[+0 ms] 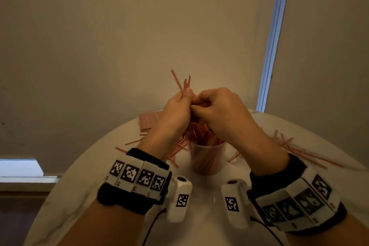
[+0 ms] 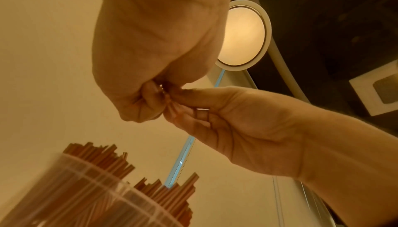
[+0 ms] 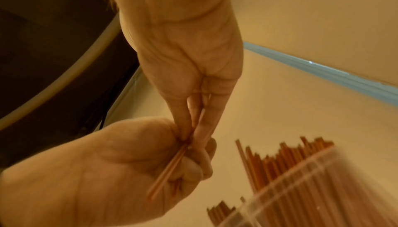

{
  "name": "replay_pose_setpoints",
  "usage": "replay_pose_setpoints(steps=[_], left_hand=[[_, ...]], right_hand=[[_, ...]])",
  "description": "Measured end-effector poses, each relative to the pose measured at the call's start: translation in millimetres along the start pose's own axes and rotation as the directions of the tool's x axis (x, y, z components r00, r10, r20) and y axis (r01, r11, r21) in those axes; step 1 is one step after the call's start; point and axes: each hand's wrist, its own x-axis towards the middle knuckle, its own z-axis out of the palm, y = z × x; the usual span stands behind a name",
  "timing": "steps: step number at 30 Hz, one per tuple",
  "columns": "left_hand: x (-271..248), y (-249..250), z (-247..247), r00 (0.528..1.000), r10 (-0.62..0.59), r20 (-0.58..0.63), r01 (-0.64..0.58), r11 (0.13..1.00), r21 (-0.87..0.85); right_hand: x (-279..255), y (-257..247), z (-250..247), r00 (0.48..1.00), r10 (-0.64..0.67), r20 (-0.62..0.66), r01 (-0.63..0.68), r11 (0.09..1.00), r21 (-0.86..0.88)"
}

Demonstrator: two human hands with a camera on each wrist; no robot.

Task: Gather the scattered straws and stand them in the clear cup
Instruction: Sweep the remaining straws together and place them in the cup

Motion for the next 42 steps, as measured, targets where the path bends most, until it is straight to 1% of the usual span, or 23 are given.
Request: replay_pose_setpoints(steps=[3, 5, 7, 9, 11, 12, 13, 14, 15, 16, 17, 18, 19, 21, 23, 26, 29, 31, 33, 35, 38, 40, 42], left_hand=[[5.9, -1.4, -10.1, 0.995, 0.037, -0.091, -0.039, 0.999, -0.026], [7.4, 0.0, -17.7, 0.995, 0.040, -0.094, -0.054, 0.987, -0.151], [6.3, 4.2, -21.2, 0.996, 0.052, -0.075, -0.075, 0.932, -0.354], [4.6, 9.8, -19.8, 0.995, 0.081, -0.061, -0.101, 0.843, -0.528], [2.7, 14.5, -13.6, 0.995, 0.090, -0.030, -0.089, 0.782, -0.617], [1.6, 15.8, -11.1, 0.997, 0.080, 0.008, -0.057, 0.779, -0.624], [0.2, 16.0, -9.7, 0.996, 0.067, 0.059, -0.019, 0.808, -0.589], [-1.2, 14.8, -9.0, 0.991, 0.055, 0.118, 0.012, 0.864, -0.504], [-3.4, 12.9, -9.4, 0.981, 0.045, 0.187, 0.030, 0.926, -0.377], [-5.9, 10.6, -9.8, 0.965, 0.029, 0.260, 0.035, 0.970, -0.241], [-8.6, 8.7, -9.5, 0.944, 0.014, 0.328, 0.026, 0.993, -0.118], [-11.2, 7.2, -8.4, 0.926, 0.008, 0.379, -0.004, 1.000, -0.012], [-13.8, 5.8, -6.9, 0.914, 0.018, 0.406, -0.052, 0.996, 0.072], [-17.2, 4.4, -1.2, 0.906, 0.055, 0.420, -0.128, 0.981, 0.147], [-18.4, 3.5, 3.9, 0.911, 0.086, 0.403, -0.155, 0.978, 0.142], [-18.5, 5.0, 6.2, 0.925, 0.096, 0.369, -0.136, 0.987, 0.084], [-13.9, 8.4, 5.4, 0.937, 0.094, 0.336, -0.096, 0.995, -0.011], [-12.3, 9.3, 6.0, 0.929, 0.130, 0.345, -0.116, 0.991, -0.062], [-13.3, 8.5, 8.5, 0.914, 0.185, 0.361, -0.156, 0.982, -0.108], [-14.6, 6.0, 12.1, 0.899, 0.253, 0.358, -0.209, 0.965, -0.158], [-13.8, 1.5, 15.9, 0.888, 0.335, 0.316, -0.280, 0.938, -0.205], [-12.0, -0.3, 16.7, 0.886, 0.363, 0.288, -0.319, 0.929, -0.189], [-11.0, -2.3, 15.3, 0.889, 0.365, 0.276, -0.346, 0.931, -0.118]], right_hand=[[0.6, -3.4, -13.5, 1.000, 0.006, 0.013, -0.006, 1.000, -0.022], [0.3, -5.0, -26.4, 0.999, 0.021, 0.028, -0.021, 1.000, -0.012], [-2.1, -6.2, -35.9, 0.989, 0.054, 0.138, -0.050, 0.998, -0.029], [-5.4, -8.4, -37.8, 0.952, 0.098, 0.291, -0.070, 0.992, -0.107], [-7.8, -9.6, -34.7, 0.913, 0.138, 0.384, -0.088, 0.986, -0.144], [-8.4, -9.7, -33.0, 0.912, 0.140, 0.386, -0.095, 0.986, -0.134], [-7.9, -9.6, -31.7, 0.928, 0.132, 0.350, -0.096, 0.988, -0.117], [-6.4, -8.7, -31.5, 0.957, 0.113, 0.267, -0.088, 0.991, -0.103], [-4.7, -7.2, -32.3, 0.985, 0.085, 0.148, -0.071, 0.993, -0.094], [-2.5, -5.6, -33.5, 0.999, 0.049, 0.018, -0.047, 0.996, -0.081], [-1.0, -4.5, -35.3, 0.996, 0.012, -0.093, -0.017, 0.999, -0.051], [0.5, -3.7, -36.7, 0.988, -0.018, -0.155, 0.017, 1.000, -0.007], [1.3, -3.5, -36.9, 0.985, -0.042, -0.169, 0.047, 0.999, 0.027], [1.6, -3.4, -35.8, 0.992, -0.063, -0.106, 0.067, 0.997, 0.038], [1.3, -2.3, -35.6, 0.998, -0.053, -0.043, 0.054, 0.998, 0.017], [0.4, -3.4, -42.6, 0.996, -0.073, -0.053, 0.074, 0.997, 0.026], [-1.5, -3.9, -49.8, 0.995, -0.097, -0.002, 0.096, 0.987, 0.130], [-3.1, -6.4, -49.4, 0.992, -0.107, 0.075, 0.088, 0.973, 0.215], [-3.9, -8.6, -45.0, 0.986, -0.134, 0.099, 0.109, 0.968, 0.225], [-4.7, -11.0, -41.1, 0.982, -0.181, 0.055, 0.172, 0.975, 0.139], [-6.7, -14.2, -41.2, 0.966, -0.259, -0.028, 0.260, 0.965, 0.030], [-7.5, -15.2, -43.8, 0.950, -0.303, -0.076, 0.303, 0.953, -0.011], [-7.3, -15.6, -46.0, 0.936, -0.331, -0.118, 0.326, 0.943, -0.059]])
